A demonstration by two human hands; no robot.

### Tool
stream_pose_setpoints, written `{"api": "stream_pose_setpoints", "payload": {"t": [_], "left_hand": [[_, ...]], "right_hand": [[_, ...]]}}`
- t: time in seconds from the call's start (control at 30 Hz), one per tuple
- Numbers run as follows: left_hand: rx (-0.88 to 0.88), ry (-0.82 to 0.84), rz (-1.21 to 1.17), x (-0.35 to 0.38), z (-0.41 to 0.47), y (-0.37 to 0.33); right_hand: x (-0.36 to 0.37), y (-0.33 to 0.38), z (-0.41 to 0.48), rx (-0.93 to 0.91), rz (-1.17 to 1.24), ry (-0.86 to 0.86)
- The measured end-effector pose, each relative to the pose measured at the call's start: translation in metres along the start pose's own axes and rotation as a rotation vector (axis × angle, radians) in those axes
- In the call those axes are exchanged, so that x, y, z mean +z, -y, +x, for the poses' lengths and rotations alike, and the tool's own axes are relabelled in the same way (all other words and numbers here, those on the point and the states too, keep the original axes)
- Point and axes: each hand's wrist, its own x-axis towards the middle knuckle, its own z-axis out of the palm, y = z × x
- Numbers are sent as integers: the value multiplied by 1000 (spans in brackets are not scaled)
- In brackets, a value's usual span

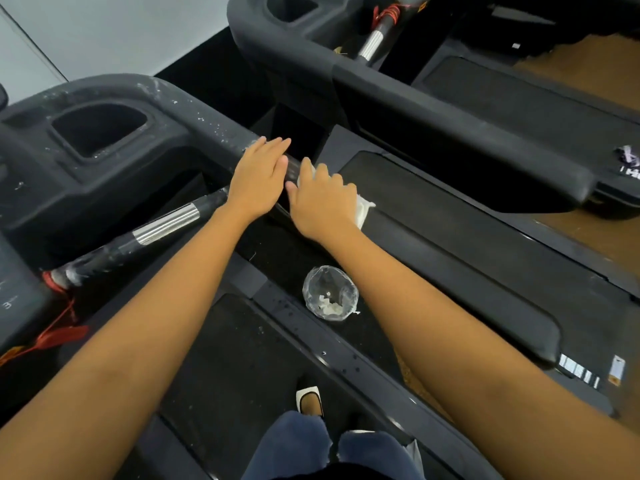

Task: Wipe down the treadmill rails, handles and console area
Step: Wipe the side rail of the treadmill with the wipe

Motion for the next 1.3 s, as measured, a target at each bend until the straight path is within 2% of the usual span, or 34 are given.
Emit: {"api": "stream_pose_setpoints", "payload": {"t": [0.13, 0.23, 0.33, 0.53, 0.7, 0.83, 1.0, 1.2, 1.3], "left_hand": [[29, 52, 95, -3, 13, 10], [30, 34, 156, -4, 18, 20], [17, 6, 125, -6, 20, 28], [-30, -65, 76, -20, 28, 54], [-98, -55, 77, -27, 31, 71], [-69, -61, 30, -27, 30, 75], [-46, -83, 13, -33, 33, 83], [-39, -64, -40, -32, 29, 82], [-80, -47, -106, -33, 28, 78]], "right_hand": [[1, -12, -15, -62, -43, -48], [7, -21, -39, -29, -78, -99], [7, 3, -16, 17, -128, -71], [10, 46, 63, -131, 22, 73], [13, 24, 23, -177, -54, -51], [16, 49, 39, -95, -72, -25], [17, 84, 94, -140, -25, 81], [25, 72, 41, -200, -230, 8], [28, 71, 47, -229, -224, -4]]}}
